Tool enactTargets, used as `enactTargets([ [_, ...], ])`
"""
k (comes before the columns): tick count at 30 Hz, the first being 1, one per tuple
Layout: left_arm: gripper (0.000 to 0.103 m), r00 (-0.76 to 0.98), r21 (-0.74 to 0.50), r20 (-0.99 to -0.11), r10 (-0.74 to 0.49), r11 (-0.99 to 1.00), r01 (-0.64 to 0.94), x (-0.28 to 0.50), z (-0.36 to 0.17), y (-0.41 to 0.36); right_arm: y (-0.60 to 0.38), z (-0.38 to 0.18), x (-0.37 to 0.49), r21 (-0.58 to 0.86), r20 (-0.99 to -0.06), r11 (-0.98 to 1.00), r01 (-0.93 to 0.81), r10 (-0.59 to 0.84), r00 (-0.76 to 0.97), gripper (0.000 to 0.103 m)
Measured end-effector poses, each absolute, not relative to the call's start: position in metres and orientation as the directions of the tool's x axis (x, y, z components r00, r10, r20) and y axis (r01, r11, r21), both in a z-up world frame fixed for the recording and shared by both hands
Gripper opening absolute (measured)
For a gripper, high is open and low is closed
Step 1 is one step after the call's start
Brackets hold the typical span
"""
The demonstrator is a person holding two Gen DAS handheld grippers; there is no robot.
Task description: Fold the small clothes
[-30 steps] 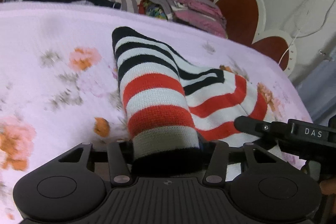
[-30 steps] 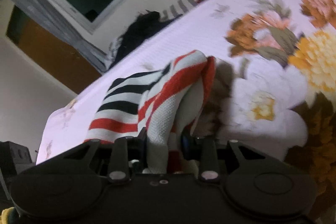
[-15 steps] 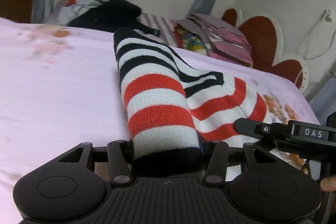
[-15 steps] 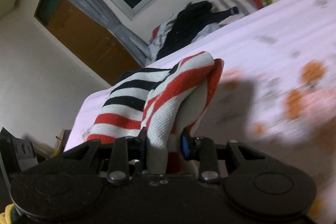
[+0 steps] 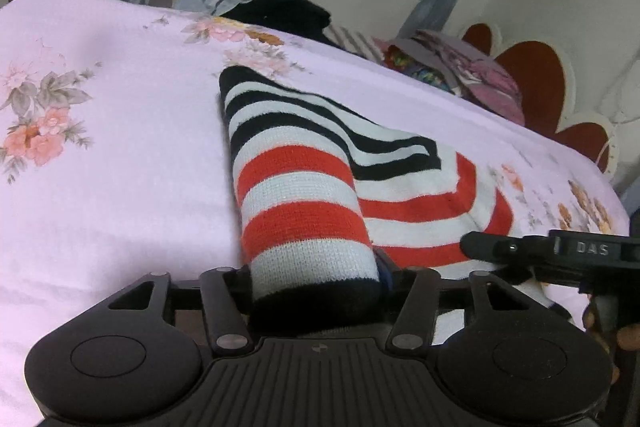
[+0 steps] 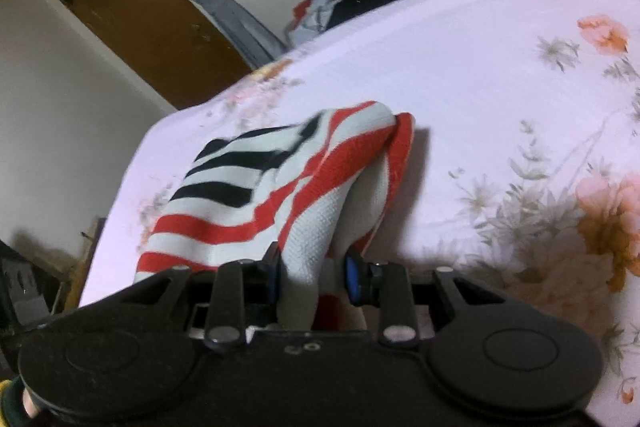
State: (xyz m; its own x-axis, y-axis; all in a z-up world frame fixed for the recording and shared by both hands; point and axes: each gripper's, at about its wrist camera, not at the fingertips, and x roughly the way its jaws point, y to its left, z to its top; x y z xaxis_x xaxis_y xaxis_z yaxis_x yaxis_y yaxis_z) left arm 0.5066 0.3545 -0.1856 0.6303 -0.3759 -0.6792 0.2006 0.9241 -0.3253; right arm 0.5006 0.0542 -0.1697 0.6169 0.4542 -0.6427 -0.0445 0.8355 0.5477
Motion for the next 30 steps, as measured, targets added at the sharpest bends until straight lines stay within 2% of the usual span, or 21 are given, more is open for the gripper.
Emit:
enactTargets([
  [3,0.073,0.645,-0.285,-0.68,-0.349,0.936,0.206,0.506,-0.189,0.353,0.055,-0.172,0.494,0.537,-0.66,0.844,-0.011,0.428,0.617,0.034],
  [9,0.074,0.691,-0.231,-0.655,-0.306,0.952,0.202,0.478,-0.161,0.366,0.064,-0.158,0.481,0.499,-0.68,0.866,0.025,0.373,0.632,0.039],
  [12,0.074,0.702,-0.232,-0.642,-0.308,0.951,0.205,0.46,-0.15,0.377,0.062,-0.144,0.462,0.485,-0.658,0.874,0.001,0.364,0.66,0.037],
  [18,0.074,0.67,-0.236,-0.678,-0.301,0.953,0.19,0.439,-0.16,0.386,0.076,-0.13,0.437,0.436,-0.651,0.899,-0.033,0.34,0.679,0.036],
  [27,0.075,0.678,-0.238,-0.672,-0.297,0.954,0.182,0.434,-0.177,0.39,0.075,-0.163,0.419,0.399,-0.711,0.916,0.028,0.291,0.64,0.039],
  [30,0.076,0.661,-0.264,-0.688,-0.299,0.952,0.156,0.437,-0.176,0.395,0.076,-0.161,0.418,0.428,-0.716,0.902,0.063,0.295,0.632,0.038],
])
